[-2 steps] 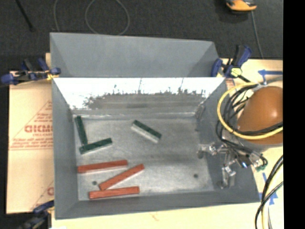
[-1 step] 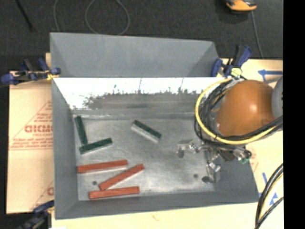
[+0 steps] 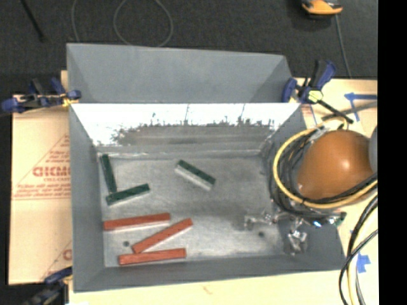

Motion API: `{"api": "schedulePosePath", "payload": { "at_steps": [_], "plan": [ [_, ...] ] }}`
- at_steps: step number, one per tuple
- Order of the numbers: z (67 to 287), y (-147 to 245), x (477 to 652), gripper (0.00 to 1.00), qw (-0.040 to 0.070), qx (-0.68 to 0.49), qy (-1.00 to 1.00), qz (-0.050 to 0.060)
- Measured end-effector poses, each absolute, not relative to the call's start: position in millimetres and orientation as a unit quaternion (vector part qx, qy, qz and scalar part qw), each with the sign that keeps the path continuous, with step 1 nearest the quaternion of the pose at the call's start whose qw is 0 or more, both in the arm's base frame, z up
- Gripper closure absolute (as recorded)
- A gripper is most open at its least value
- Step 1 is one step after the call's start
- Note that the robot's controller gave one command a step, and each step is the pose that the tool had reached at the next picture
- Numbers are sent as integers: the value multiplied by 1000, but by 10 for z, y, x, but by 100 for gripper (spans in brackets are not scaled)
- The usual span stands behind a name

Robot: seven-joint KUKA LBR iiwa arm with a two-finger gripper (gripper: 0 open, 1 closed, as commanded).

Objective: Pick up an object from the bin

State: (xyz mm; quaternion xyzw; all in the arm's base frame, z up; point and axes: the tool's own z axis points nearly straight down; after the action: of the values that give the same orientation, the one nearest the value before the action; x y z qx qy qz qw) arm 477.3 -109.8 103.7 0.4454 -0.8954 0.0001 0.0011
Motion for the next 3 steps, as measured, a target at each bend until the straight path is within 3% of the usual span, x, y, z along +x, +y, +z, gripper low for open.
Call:
{"api": "schedulePosePath", "payload": {
  "at_steps": [1,2,3],
  "plan": [
    [702,-1535,5069,0,-3,711,-703,-6],
    [713,-1365,5666,0,-4,849,-529,-2],
    [1286,-987,6253,0,-3,923,-385,3]
  ]
}}
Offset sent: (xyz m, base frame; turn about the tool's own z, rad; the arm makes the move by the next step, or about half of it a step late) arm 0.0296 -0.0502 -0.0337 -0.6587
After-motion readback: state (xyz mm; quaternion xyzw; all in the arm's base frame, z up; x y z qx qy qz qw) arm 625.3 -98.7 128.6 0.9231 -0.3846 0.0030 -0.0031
